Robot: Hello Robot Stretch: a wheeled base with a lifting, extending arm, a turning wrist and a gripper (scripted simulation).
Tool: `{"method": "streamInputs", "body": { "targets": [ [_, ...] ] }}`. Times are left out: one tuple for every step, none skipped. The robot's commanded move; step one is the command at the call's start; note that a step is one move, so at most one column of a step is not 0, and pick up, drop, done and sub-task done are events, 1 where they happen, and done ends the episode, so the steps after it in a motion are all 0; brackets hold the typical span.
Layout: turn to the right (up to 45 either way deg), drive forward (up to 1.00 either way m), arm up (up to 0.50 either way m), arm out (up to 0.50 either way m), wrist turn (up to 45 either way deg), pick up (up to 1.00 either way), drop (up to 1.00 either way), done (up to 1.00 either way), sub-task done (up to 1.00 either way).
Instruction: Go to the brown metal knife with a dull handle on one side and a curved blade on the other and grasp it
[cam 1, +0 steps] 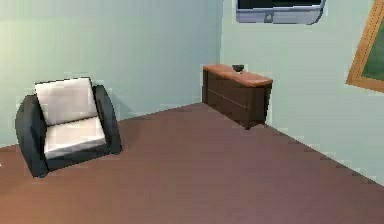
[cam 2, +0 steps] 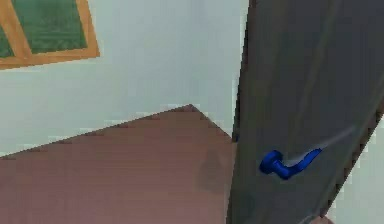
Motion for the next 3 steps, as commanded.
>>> {"method": "streamInputs", "body": {
  "targets": [
    [-45.0, 0.0, 0.0, 0.0, 0.0, 0.0, 0.0, 0.0, 0.0],
    [-45.0, 0.0, 0.0, 0.0, 0.0, 0.0, 0.0, 0.0, 0.0],
    [-45.0, 0.0, 0.0, 0.0, 0.0, 0.0, 0.0, 0.0, 0.0]
  ]
}}
